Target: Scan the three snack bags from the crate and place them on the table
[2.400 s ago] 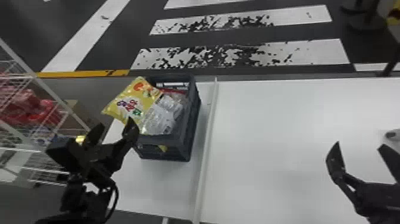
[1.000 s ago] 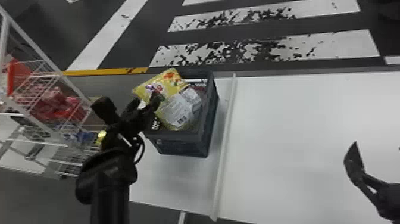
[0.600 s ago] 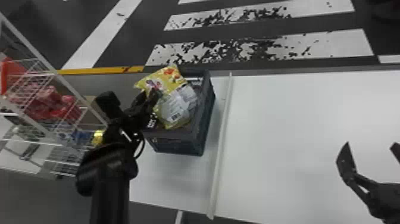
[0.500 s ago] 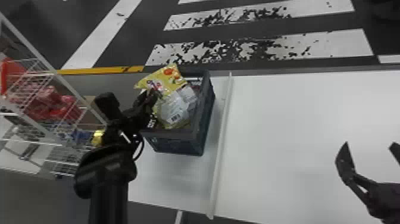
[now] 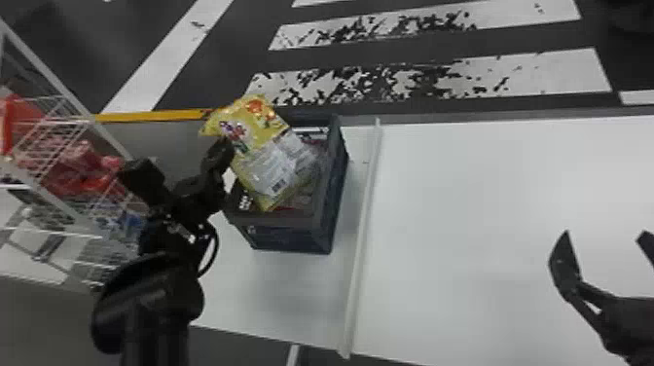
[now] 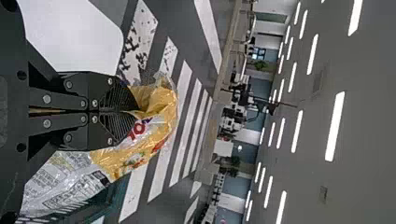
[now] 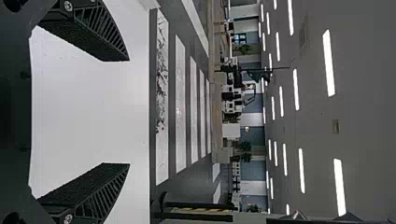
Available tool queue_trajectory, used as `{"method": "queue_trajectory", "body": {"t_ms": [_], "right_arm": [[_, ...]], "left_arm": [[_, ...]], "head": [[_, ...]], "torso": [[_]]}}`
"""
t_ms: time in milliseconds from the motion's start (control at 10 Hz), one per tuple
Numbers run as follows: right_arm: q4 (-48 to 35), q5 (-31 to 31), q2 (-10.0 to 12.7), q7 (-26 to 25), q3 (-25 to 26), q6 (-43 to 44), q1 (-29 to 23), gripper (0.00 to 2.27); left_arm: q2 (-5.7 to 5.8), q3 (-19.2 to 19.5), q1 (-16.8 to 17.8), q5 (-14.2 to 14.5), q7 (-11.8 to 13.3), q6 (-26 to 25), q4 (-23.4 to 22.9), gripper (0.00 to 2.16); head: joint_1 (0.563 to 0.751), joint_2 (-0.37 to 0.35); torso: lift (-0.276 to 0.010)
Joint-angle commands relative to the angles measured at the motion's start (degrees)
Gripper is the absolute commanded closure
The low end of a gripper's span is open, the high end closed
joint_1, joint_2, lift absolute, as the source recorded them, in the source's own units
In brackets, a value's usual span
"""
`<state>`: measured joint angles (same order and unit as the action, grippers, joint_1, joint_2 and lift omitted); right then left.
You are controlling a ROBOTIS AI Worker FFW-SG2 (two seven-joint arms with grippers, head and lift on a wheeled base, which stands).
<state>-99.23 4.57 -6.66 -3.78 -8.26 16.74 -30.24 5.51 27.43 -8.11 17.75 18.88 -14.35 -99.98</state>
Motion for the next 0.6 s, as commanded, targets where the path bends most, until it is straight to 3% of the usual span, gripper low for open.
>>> {"method": "queue_trajectory", "body": {"t_ms": [0, 200, 400, 500], "right_arm": [[0.00, 0.00, -0.02, 0.00, 0.00, 0.00, 0.01, 0.08], [0.00, 0.00, -0.02, -0.09, 0.09, 0.35, -0.08, 0.08], [-0.09, 0.09, -0.02, -0.09, 0.18, 0.88, -0.08, 0.08], [-0.26, 0.09, 0.07, -0.53, 0.27, 1.23, -0.08, 0.08]], "left_arm": [[-0.67, 0.87, -2.00, 2.90, 0.01, -0.20, -4.87, 2.14], [-1.90, 2.89, -5.87, 10.02, 1.16, -3.01, -13.75, 2.14], [-3.13, 6.23, -7.54, 19.42, 4.76, -13.21, -20.17, 2.14], [-3.48, 7.11, -8.07, 22.50, 6.34, -16.90, -22.10, 2.14]], "head": [[0.695, 0.307], [0.695, 0.305], [0.695, 0.292], [0.695, 0.278]], "torso": [[-0.062], [-0.062], [-0.062], [-0.062]]}}
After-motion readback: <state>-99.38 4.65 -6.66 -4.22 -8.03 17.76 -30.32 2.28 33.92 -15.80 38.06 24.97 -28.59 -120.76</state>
